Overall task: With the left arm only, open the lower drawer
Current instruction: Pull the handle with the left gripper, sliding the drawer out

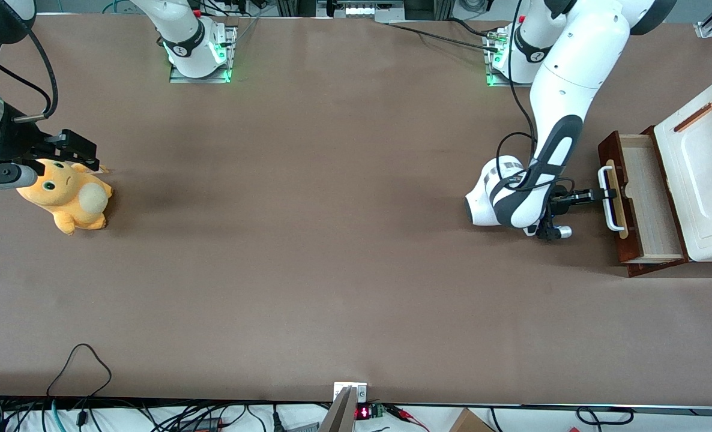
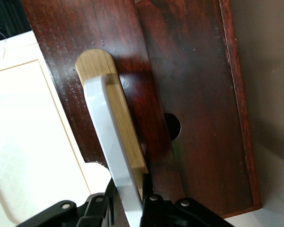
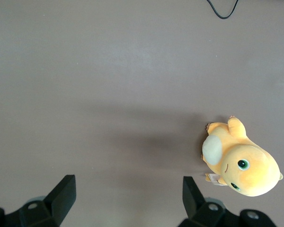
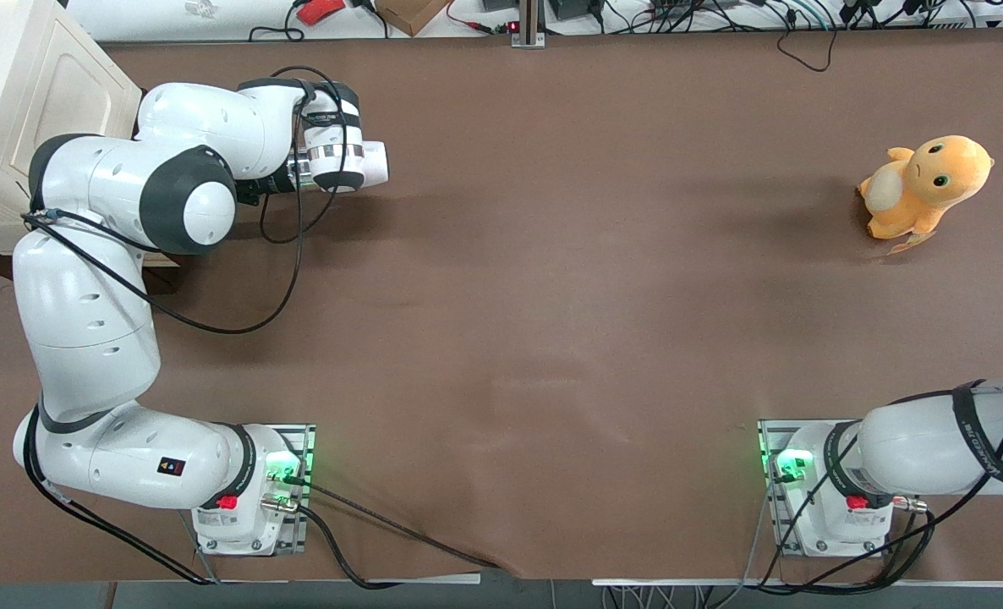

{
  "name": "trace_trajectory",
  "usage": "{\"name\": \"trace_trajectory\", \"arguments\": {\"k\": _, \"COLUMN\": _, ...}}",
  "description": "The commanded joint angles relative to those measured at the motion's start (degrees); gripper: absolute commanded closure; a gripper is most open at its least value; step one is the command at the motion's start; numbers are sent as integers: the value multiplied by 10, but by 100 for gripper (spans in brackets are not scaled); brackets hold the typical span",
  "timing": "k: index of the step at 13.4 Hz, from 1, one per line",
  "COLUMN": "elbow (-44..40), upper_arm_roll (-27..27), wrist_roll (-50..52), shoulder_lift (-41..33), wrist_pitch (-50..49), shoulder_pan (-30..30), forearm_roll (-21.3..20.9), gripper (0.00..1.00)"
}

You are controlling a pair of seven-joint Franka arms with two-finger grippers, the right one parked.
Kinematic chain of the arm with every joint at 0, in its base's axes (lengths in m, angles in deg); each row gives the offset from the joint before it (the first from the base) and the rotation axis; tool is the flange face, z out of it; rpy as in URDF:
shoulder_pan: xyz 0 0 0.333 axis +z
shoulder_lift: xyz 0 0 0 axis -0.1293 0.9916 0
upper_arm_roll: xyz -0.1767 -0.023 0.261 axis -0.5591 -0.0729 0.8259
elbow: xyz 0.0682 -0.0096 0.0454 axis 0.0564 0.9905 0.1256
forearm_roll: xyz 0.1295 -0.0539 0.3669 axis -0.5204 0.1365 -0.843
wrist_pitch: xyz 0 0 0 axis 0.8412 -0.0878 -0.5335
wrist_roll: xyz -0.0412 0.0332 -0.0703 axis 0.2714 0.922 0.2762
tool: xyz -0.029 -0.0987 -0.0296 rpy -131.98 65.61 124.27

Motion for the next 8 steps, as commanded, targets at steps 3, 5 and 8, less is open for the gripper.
{"name": "trace_trajectory", "arguments": {"k": 3, "elbow": -2, "upper_arm_roll": -4, "wrist_roll": -4, "shoulder_lift": -1, "wrist_pitch": -52, "shoulder_pan": -36, "forearm_roll": 52, "gripper": 77}}
{"name": "trace_trajectory", "arguments": {"k": 5, "elbow": -2, "upper_arm_roll": -4, "wrist_roll": -4, "shoulder_lift": 0, "wrist_pitch": -52, "shoulder_pan": -38, "forearm_roll": 53, "gripper": 77}}
{"name": "trace_trajectory", "arguments": {"k": 8, "elbow": -2, "upper_arm_roll": -4, "wrist_roll": 0, "shoulder_lift": 1, "wrist_pitch": -53, "shoulder_pan": -42, "forearm_roll": 56, "gripper": 77}}
